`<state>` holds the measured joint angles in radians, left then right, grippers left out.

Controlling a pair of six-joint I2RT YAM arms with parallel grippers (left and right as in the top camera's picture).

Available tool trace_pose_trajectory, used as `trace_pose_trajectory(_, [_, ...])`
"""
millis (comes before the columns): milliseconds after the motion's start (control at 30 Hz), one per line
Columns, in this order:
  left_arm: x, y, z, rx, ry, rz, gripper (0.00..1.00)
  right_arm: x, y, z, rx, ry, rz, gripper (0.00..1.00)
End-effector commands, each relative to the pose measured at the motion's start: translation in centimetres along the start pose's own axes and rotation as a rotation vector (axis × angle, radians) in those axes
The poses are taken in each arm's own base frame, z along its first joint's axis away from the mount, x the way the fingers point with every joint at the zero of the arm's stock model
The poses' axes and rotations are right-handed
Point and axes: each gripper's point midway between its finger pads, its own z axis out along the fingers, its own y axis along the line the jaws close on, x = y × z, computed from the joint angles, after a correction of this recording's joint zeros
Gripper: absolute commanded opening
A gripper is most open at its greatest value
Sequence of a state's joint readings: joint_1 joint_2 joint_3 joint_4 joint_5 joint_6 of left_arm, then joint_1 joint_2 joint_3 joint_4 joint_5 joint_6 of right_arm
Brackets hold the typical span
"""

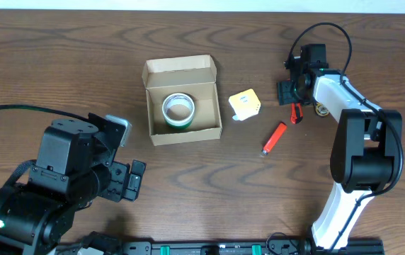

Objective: Pack container
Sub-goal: 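Lower the right gripper onto the red box cutter and grasp it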

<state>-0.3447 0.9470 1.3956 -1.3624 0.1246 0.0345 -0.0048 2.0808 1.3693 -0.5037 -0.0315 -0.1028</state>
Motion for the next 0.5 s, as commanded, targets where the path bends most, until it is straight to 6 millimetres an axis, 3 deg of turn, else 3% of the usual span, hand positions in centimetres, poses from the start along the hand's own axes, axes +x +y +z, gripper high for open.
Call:
trace_pose_trajectory(0, [-0.09, 0.04, -0.16, -0.002, -0.004, 0.013, 0.95, 1.46, -0.33, 1.61, 0.000, 0.051, 0.018, 0.61])
trace_pose_trajectory(267, [-0.09, 0.04, -0.16, -0.002, -0.004, 0.013, 0.95, 1.45, -0.32, 1.61, 0.000, 0.051, 0.042, 0.29])
trace_pose_trajectory(467, [-0.09, 0.04, -0.16, -0.002, -0.004, 0.013, 0.95, 0.78, -0.28, 0.97, -0.004, 0.042, 0.075, 0.24])
